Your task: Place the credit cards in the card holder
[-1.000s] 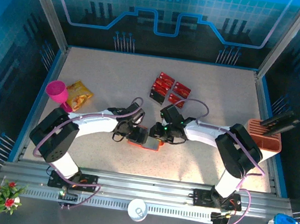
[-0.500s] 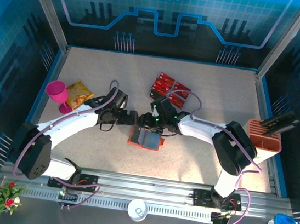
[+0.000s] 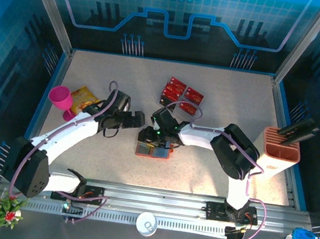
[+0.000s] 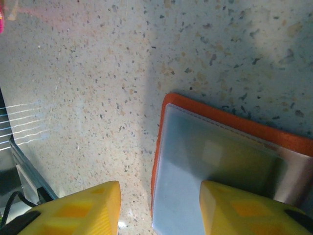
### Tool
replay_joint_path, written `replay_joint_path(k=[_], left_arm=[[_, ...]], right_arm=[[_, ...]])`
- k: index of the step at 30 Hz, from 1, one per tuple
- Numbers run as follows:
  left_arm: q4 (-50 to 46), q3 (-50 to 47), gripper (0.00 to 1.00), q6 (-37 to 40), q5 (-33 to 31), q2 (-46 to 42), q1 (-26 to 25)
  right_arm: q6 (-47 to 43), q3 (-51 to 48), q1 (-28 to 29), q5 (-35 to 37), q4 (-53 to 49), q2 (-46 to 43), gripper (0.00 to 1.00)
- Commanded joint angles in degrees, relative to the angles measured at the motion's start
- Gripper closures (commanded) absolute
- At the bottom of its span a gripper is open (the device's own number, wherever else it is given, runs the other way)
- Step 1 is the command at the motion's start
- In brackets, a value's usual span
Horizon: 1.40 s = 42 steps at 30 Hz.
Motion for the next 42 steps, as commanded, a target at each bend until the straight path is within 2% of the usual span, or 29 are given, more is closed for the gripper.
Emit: replay_joint_path(k=[1, 7, 15, 21, 29, 33, 38, 42], left_arm=[[-0.42, -0.26, 0.01, -0.43, 1.28, -0.78, 0.42], [0.13, 0.18, 0.01, 1.04, 3.59, 0.68, 0.41], [0.39, 1.77, 0.01, 2.56, 6.39, 3.01, 0.34], [0.21, 2.98, 0.01, 3.11, 7.84, 4.99, 0.38], [-0.2, 5.27, 0.01, 3.71, 9.13, 7.66, 0.0], [-0.4, 6.3, 0.01, 4.15, 9.21, 9.07, -0.54], [-0.27, 7.0, 0.01, 4.52, 9.25, 10.84, -1.47], [0.12, 7.1, 0.01, 4.54, 9.29, 12.02, -2.04]], right_arm=[[0.19, -1.57, -1.12, -1.29, 1.4, -5.25, 0.53], [-2.23, -6.01, -4.14, 0.95, -2.46, -13.13, 0.53], [-8.44, -10.89, -7.48, 11.92, -19.39, -23.45, 0.52], [-11.48, -11.42, -6.82, 15.08, -26.55, -22.52, 0.51], [-10.76, -10.41, -5.64, 15.17, -24.64, -16.92, 0.54], [-10.27, -8.63, -5.74, 15.92, -23.39, -14.2, 0.6], [-9.6, -6.43, -6.15, 17.79, -23.07, -11.93, 0.85], [-9.25, -6.93, -6.98, 18.95, -23.24, -12.73, 1.0]])
